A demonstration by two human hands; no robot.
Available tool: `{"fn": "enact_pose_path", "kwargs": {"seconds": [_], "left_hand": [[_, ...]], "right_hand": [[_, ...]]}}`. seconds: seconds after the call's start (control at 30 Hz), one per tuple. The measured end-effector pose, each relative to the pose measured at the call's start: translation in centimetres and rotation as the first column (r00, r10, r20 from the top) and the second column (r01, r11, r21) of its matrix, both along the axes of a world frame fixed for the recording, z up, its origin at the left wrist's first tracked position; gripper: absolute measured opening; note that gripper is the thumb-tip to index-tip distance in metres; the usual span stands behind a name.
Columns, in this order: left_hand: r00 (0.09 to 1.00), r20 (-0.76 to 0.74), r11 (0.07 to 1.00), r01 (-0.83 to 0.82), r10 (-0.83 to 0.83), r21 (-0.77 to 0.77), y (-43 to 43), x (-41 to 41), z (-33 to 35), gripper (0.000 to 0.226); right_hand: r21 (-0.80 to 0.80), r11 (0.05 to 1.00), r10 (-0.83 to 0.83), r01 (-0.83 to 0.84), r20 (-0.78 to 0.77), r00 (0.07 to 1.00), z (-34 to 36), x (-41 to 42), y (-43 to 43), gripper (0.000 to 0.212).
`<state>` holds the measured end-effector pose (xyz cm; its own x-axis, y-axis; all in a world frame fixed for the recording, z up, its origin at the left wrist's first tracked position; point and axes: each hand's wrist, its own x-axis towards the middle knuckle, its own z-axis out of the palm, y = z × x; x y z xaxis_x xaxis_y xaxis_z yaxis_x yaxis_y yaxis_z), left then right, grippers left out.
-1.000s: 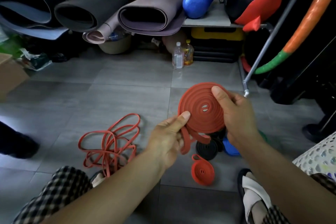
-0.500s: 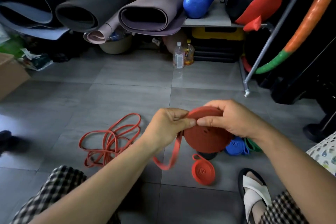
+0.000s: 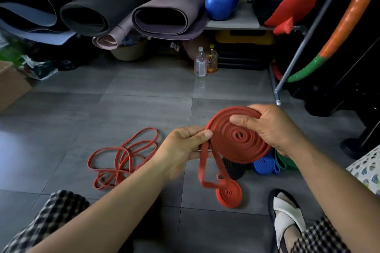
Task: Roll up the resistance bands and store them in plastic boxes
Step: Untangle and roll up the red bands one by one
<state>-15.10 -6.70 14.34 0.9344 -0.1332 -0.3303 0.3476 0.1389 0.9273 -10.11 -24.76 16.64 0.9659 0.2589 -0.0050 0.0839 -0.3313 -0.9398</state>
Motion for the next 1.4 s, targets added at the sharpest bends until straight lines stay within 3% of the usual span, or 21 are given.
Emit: {"fn": "enact_pose_path", "kwargs": {"seconds": [0.17,0.33,0.4,0.47,0.53,0.63,0.7,0.87,1.0,1.17,1.3,1.4], "left_hand": [[0.997,0.002,0.989,-0.077,0.078,-0.125,-0.9,-0.5,-0.3,0.028],[0.983,-0.044,0.956,-0.181,0.176,-0.229,-1.1,-0.4,-0.8,0.020],[0.986,0.039,0.981,-0.159,0.165,-0.111,-0.5,-0.1,-0.5,0.018],[0.983,0.138,0.987,-0.135,0.123,0.082,0.1,0.2,0.1,0.018],[0.977,0.215,0.943,-0.055,-0.017,0.328,0.5,0.2,0.5,0.014],[0.942,0.214,0.825,0.100,-0.259,0.557,0.2,-0.3,0.7,0.014],[0.945,0.198,0.830,0.115,-0.261,0.547,-0.1,-0.4,0.6,0.026],[0.988,0.113,0.970,0.075,-0.104,0.233,0.5,0.4,0.6,0.022],[0.991,0.042,0.962,0.116,-0.130,0.246,1.7,0.2,-0.6,0.010],[0.997,0.014,0.922,0.060,-0.071,0.382,3.1,-0.3,-1.9,0.010],[0.991,0.083,0.868,0.048,-0.103,0.495,2.6,-0.8,-2.2,0.018],[0.993,0.100,0.947,0.033,-0.068,0.321,2.6,-0.8,-1.9,0.012]], "right_hand": [[0.253,0.954,-0.140,0.158,-0.089,0.986,-0.6,-0.4,1.0,0.011],[0.281,0.920,-0.273,0.273,-0.040,0.961,-1.8,-1.2,2.4,0.010],[0.288,0.930,-0.209,0.227,-0.092,0.974,-1.8,-1.2,2.4,0.014],[0.215,0.971,-0.088,0.106,-0.091,0.992,-1.3,-0.7,1.6,0.031],[-0.010,0.999,0.038,-0.039,-0.029,0.999,-0.7,-0.2,0.8,0.045],[-0.312,0.911,0.259,-0.269,-0.074,0.963,-0.2,-0.2,0.9,0.032],[-0.390,0.856,0.314,-0.338,-0.127,0.941,-0.5,-0.4,1.2,0.021],[-0.311,0.915,0.264,-0.258,-0.024,0.964,-0.4,-0.2,0.8,0.009],[-0.177,0.977,0.118,-0.118,-0.014,0.993,0.4,0.4,-1.1,0.031],[-0.019,0.999,0.028,-0.030,-0.096,0.995,0.5,1.0,-3.4,0.054],[0.043,0.999,0.009,-0.003,-0.137,0.991,0.7,0.9,-3.9,0.041],[0.065,0.997,-0.021,0.031,-0.149,0.989,0.8,1.0,-4.5,0.032]]}}
